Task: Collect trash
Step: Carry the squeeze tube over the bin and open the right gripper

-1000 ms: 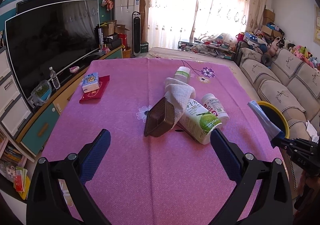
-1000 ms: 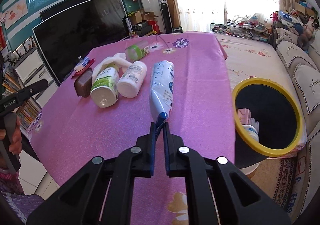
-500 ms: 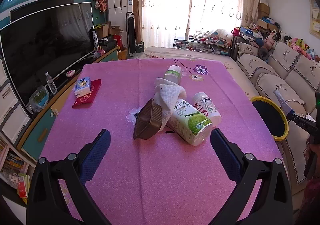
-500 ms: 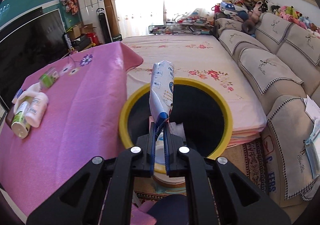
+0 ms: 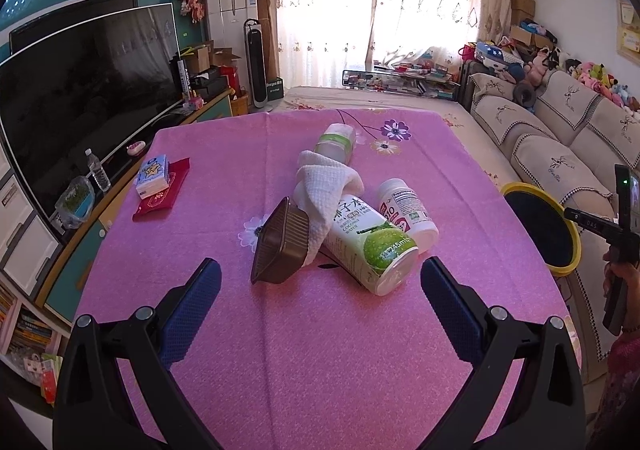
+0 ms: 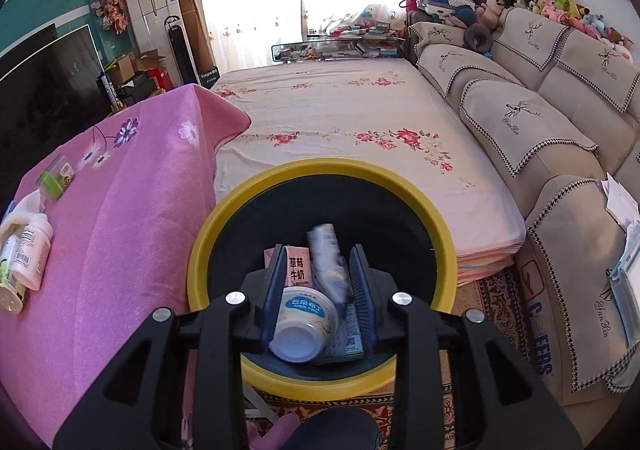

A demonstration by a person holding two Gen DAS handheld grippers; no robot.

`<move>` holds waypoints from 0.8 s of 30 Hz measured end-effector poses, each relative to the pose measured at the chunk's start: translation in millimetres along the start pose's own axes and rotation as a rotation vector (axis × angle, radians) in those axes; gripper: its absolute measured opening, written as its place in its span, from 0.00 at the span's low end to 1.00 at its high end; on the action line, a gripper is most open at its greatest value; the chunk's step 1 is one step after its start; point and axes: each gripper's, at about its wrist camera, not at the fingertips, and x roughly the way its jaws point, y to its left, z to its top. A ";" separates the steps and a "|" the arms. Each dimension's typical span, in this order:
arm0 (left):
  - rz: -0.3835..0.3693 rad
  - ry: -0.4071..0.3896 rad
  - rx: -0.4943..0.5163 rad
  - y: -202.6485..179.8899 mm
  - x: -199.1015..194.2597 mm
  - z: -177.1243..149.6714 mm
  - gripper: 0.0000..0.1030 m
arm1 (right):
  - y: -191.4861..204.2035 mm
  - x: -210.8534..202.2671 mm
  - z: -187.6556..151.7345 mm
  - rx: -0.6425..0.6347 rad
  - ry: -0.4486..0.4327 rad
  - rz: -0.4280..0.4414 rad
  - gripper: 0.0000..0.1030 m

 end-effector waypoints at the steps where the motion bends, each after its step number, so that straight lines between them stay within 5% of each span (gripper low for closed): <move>1: 0.000 0.005 0.000 1.1 3.0 0.2 0.95 | 3.6 -4.3 -0.7 -0.005 -0.006 0.001 0.31; 16: 0.058 0.099 0.050 28.4 75.5 -2.3 0.94 | 34.9 -26.0 -19.6 -0.050 -0.022 0.077 0.37; 24: 0.057 0.151 0.059 42.9 108.5 -5.2 0.69 | 38.4 -25.2 -20.2 -0.051 -0.015 0.083 0.37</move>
